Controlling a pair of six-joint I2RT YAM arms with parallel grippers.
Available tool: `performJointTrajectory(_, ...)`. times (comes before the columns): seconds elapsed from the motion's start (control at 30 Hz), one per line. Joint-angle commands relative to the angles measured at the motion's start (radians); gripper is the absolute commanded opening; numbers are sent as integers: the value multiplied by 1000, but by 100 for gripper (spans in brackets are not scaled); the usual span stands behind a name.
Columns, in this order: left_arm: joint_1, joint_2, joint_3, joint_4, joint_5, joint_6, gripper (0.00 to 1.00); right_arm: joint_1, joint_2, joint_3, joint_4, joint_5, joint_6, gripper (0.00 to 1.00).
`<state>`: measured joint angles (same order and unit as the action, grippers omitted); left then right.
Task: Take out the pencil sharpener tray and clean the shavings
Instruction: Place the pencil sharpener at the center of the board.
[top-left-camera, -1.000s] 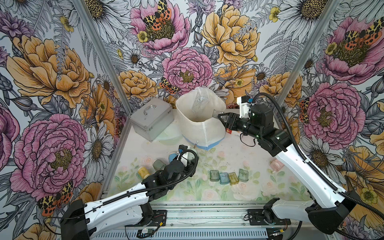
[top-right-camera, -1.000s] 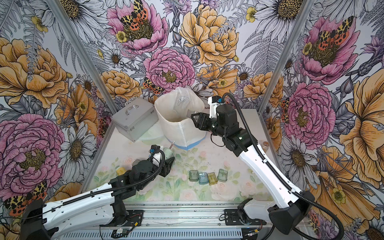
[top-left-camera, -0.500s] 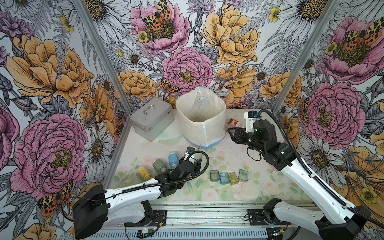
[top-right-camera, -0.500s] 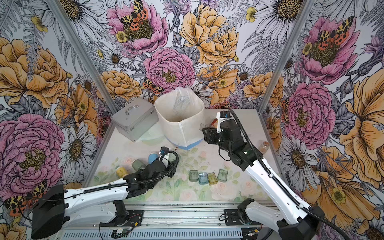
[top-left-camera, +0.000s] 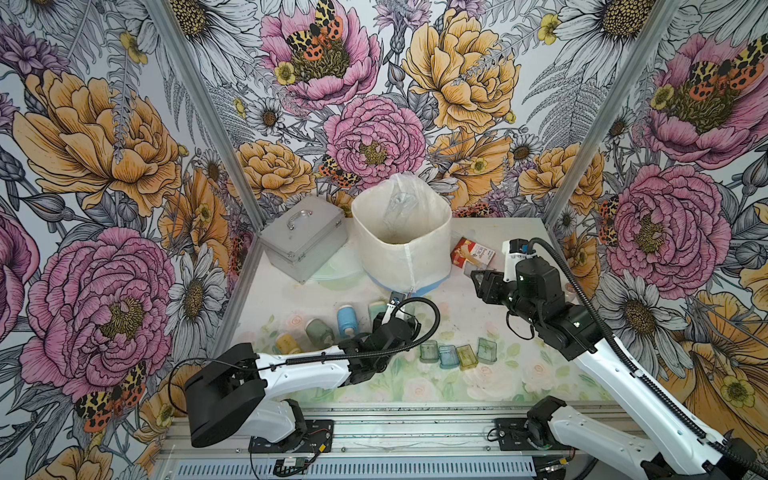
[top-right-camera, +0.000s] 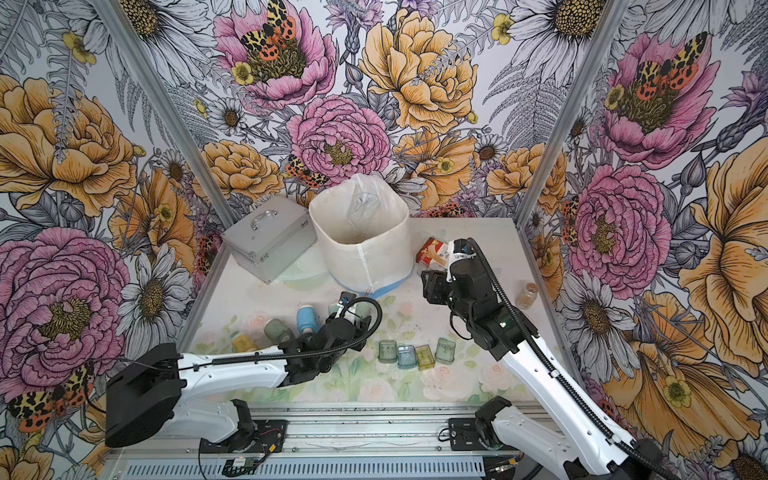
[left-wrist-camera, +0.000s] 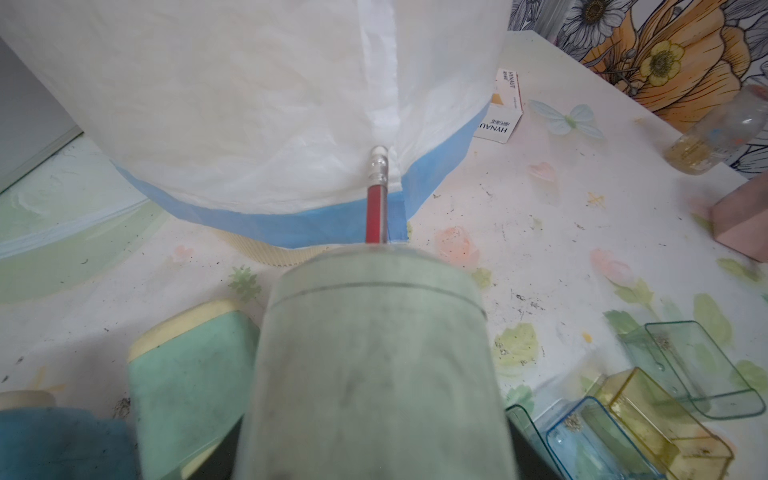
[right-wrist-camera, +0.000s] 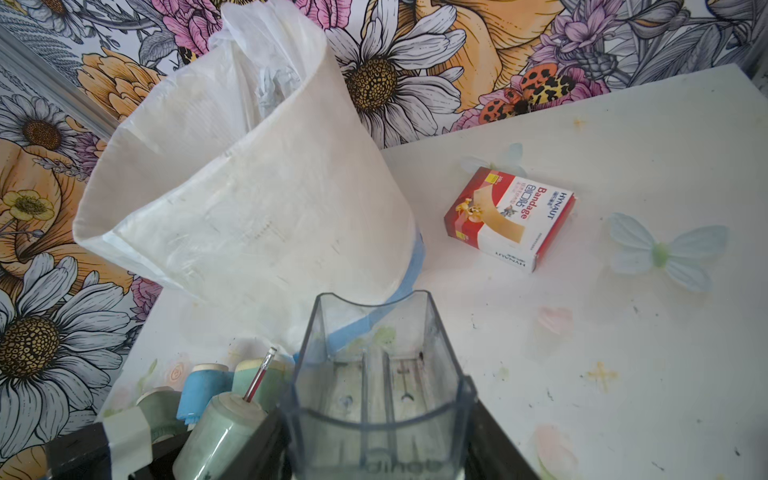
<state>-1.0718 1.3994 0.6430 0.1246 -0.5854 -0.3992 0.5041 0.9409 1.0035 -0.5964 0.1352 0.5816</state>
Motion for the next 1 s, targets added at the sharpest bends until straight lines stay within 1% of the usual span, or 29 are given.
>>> performJointTrajectory(0.0,-13,36,31,62,-81,-63,0,-8,-23,-11,-27,36,-19,33)
performJointTrajectory(0.1,-21,70,36,76,-125,-84,0,-11,-34,-29,-37,44,-14,33)
performJointTrajectory(0.2,-26,106,47,90,-143,-90,0,-14,-48,-55,-44,53,-5,33)
performJointTrajectory(0.4,-30,179,77,99,-155,-114,0,-22,-65,-119,-56,53,16,33)
performJointTrajectory(0.63,-28,226,80,118,-158,-144,0,-31,-59,-159,-108,67,50,33)
performJointTrajectory(0.73,-29,248,85,118,-155,-147,3,-33,-81,-197,-122,85,89,33)
performJointTrajectory(0.8,-27,266,89,118,-154,-154,8,-35,-101,-231,-129,107,124,32)
performJointTrajectory(0.97,-11,286,86,120,-131,-190,14,-35,-147,-303,-140,166,177,32)
